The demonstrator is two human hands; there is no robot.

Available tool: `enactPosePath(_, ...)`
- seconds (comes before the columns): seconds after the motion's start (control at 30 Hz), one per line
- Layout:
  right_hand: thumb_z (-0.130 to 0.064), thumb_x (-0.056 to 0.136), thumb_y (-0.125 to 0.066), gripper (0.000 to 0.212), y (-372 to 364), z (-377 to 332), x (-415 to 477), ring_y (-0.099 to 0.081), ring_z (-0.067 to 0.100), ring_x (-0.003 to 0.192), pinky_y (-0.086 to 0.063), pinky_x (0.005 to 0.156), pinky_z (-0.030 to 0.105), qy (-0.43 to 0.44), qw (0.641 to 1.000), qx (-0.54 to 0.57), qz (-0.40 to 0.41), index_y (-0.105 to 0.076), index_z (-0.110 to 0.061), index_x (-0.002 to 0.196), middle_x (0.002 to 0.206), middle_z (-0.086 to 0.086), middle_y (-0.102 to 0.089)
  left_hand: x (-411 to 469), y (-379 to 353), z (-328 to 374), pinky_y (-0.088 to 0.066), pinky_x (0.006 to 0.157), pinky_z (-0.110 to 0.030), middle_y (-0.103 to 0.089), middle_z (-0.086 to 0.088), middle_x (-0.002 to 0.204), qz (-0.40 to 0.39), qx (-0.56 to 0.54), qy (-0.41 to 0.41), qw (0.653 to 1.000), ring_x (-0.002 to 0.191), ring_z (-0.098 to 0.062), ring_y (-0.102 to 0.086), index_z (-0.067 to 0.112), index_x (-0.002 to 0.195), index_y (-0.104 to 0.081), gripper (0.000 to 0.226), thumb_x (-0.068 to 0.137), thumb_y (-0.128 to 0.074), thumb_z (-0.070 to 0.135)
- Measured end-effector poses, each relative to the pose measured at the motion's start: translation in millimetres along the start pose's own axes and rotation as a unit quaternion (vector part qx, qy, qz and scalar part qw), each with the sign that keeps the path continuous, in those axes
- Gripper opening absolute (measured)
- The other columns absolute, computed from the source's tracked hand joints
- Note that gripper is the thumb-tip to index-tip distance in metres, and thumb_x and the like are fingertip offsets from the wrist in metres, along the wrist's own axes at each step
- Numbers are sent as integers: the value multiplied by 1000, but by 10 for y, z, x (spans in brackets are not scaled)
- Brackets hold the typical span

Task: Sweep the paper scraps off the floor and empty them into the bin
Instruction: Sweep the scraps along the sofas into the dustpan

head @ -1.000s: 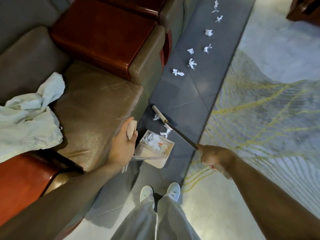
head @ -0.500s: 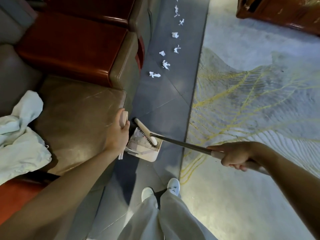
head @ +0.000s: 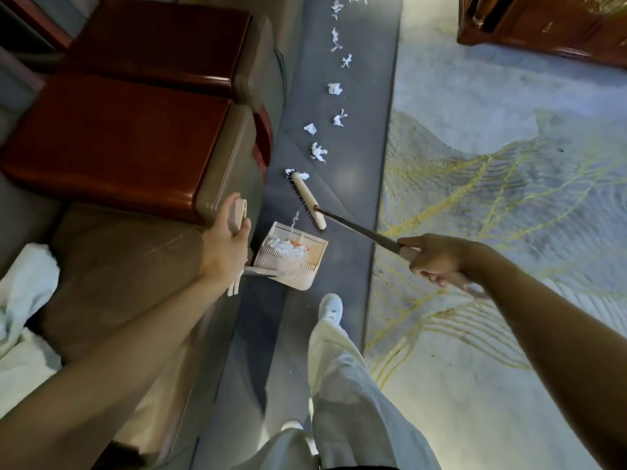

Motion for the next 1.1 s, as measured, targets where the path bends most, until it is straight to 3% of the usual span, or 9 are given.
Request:
enactPosePath(0.17, 2, 91, -42, 49, 682, -462, 750, -47, 15, 47, -40, 40, 22, -7, 999, -18, 32, -43, -8, 139, 64, 1, -48, 894, -307, 423, -52, 85, -57, -61, -14, 123, -2, 13, 3, 1000, 102, -40, -63, 35, 136, -42, 41, 98, -53, 24)
enactPosePath(0.37, 2, 89, -37, 32, 1593, -885, 1597, -51, 20, 41, -37, 34, 20, -13, 996, -57, 65, -51, -7, 116, 62, 9, -53, 1855, -542, 642, -54, 75, -54, -65, -19, 99, 14, 20, 43, 999, 78, -39, -63, 40, 133, -41, 40, 98, -51, 24)
enactPosePath(0.47, 0, 88, -43, 21, 2042, -1133, 2059, -50, 17, 42, -37, 35, 22, -19, 992, -87, 84, -59, -2, 101, 58, 7, -52, 2326, -604, 728, -56, 59, -44, -62, -6, 75, 45, 22, 42, 998, 59, -27, -61, 37, 132, -46, 40, 96, -53, 19)
enactPosePath(0.53, 0, 88, -45, 23, 2297, -1281, 2383, -50, 16, 44, -38, 37, 23, -25, 990, -104, 88, -61, -1, 104, 59, 6, -51, 2625, -647, 720, -55, 52, -38, -62, -2, 72, 50, 32, 42, 997, 54, -18, -61, 47, 127, -45, 40, 96, -52, 23)
enactPosePath(0.6, -1, 87, -44, 29, 2517, -1401, 2699, -50, 17, 45, -40, 39, 24, -31, 990, -101, 91, -60, 0, 112, 62, 6, -50, 2913, -687, 699, -56, 55, -38, -64, -1, 79, 32, 50, 37, 998, 57, -16, -63, 53, 124, -40, 39, 97, -51, 27)
enactPosePath(0.77, -3, 87, -45, 35, 2967, -1704, 3466, -52, 17, 48, -35, 36, 19, -20, 990, -103, 91, -56, -2, 120, 76, 10, -54, 3476, -754, 666, -56, 79, -44, -69, -10, 105, 3, 69, 29, 997, 89, -27, -68, 49, 131, -38, 41, 97, -51, 31)
enactPosePath(0.87, -2, 87, -45, 39, 3101, -1832, 3858, -50, 16, 48, -31, 35, 16, -20, 991, -107, 77, -54, -3, 125, 76, 9, -54, 3732, -824, 738, -56, 77, -43, -67, -1, 97, 5, 71, 26, 997, 85, -22, -68, 53, 130, -36, 41, 97, -50, 32)
enactPosePath(0.93, 0, 87, -43, 39, 3112, -1868, 4029, -50, 18, 46, -31, 33, 15, -24, 992, -110, 50, -53, 0, 124, 70, 10, -52, 3859, -900, 814, -57, 78, -45, -67, -1, 106, 8, 71, 31, 997, 91, -24, -68, 54, 129, -34, 40, 96, -48, 35)
enactPosePath(1.1, 4, 78, -48, 30, 2995, -1828, 3997, -53, 21, 45, -38, 39, 21, -6, 991, -128, -25, -58, -3, 105, 62, 12, -56, 4052, -1010, 915, -57, 78, -51, -65, -16, 105, 1, 61, 30, 998, 95, -36, -65, 57, 127, -36, 38, 94, -47, 42)
Point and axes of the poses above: each hand's wrist, its own x-axis towards the middle knuckle, its own y-axis out of the back of the hand, z = x × y, the point moved 6 cm from there along x, towards the middle knuckle
